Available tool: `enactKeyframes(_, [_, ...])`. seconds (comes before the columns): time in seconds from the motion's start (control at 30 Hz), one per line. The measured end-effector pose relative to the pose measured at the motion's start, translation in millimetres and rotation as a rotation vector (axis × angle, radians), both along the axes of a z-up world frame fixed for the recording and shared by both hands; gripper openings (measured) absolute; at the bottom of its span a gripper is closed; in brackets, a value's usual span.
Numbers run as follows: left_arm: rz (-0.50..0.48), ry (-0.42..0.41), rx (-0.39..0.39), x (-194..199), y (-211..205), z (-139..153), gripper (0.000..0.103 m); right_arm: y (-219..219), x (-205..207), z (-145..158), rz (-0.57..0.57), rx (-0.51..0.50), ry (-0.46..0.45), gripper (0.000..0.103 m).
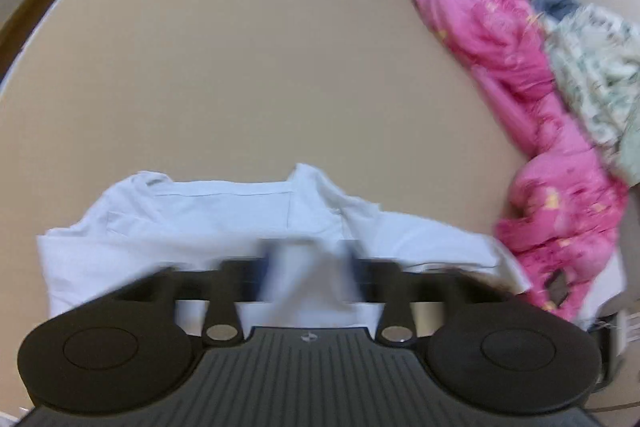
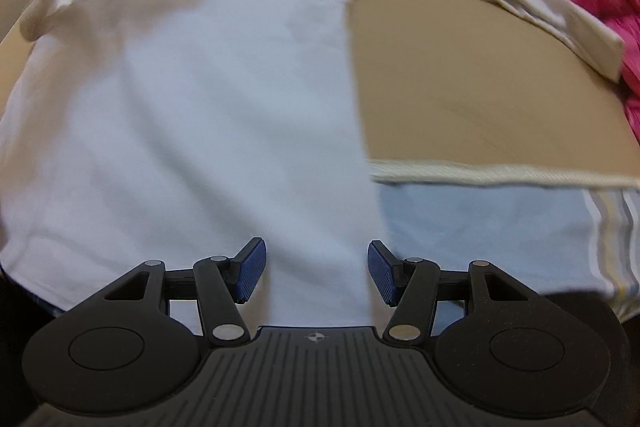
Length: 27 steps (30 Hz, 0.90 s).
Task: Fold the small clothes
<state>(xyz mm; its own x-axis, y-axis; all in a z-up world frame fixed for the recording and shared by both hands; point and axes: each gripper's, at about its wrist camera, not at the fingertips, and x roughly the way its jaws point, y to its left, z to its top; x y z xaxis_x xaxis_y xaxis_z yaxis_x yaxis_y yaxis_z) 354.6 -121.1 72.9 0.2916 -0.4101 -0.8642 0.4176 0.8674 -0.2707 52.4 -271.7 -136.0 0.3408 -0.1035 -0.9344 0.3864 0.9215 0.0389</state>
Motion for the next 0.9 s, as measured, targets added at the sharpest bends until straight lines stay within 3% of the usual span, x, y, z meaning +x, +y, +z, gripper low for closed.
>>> enactKeyframes(0.03, [0.029,-0.035,0.015,2.9,6.5,-4.9,0.092,-5.8,-3.0,-1.1,-0.016,0.007,-0.001,0.059])
enactKeyframes(0.13, [0.126,-0.12,0.097,6.8,51.2,-19.9,0.093,-18.6,-3.4,-3.2,-0.043,0.024,-0.013,0.059])
enactKeyframes(0.27, [0.293,-0.12,0.202,8.9,145.1,-61.4,0.093,-18.8,21.7,6.5,-0.012,0.017,-0.079,0.059])
enactKeyframes(0.37, [0.412,-0.059,0.251,14.6,212.4,-103.7,0.093,-23.5,60.7,23.5,0.028,0.056,-0.185,0.059])
enactKeyframes(0.53, [0.543,0.105,0.184,11.8,272.2,-171.4,0.093,-45.0,158.5,30.7,0.042,0.115,-0.36,0.059])
enactKeyframes(0.63, [0.554,0.152,0.149,-7.2,279.2,-198.9,0.093,-58.4,221.0,2.4,-0.014,0.208,-0.336,0.059])
enactKeyframes(0.7, [0.536,0.168,0.145,-7.0,278.3,-210.9,0.093,-60.8,253.7,-21.5,-0.075,0.194,-0.276,0.058])
enactKeyframes(0.73, [0.519,0.173,0.151,-10.9,271.2,-218.2,0.093,-59.7,261.7,-29.1,-0.077,0.18,-0.25,0.053])
enactKeyframes(0.77, [0.495,0.178,0.164,-13.9,265.0,-223.8,0.093,-54.3,269.6,-32.8,-0.071,0.125,-0.233,0.029])
enactKeyframes(0.8, [0.472,0.178,0.179,-16.6,258.8,-228.6,0.093,-45.3,271.8,-30.0,-0.043,0.073,-0.237,0.012])
enactKeyframes(0.83, [0.452,0.176,0.193,-20.7,248.2,-233.5,0.093,-40.2,274.0,-25.4,0.011,0.069,-0.246,0.004])
enactKeyframes(0.9, [0.427,0.168,0.208,-21.1,237.7,-240.7,0.093,-30.7,274.8,-2.7,0.091,0.079,-0.313,0.004])
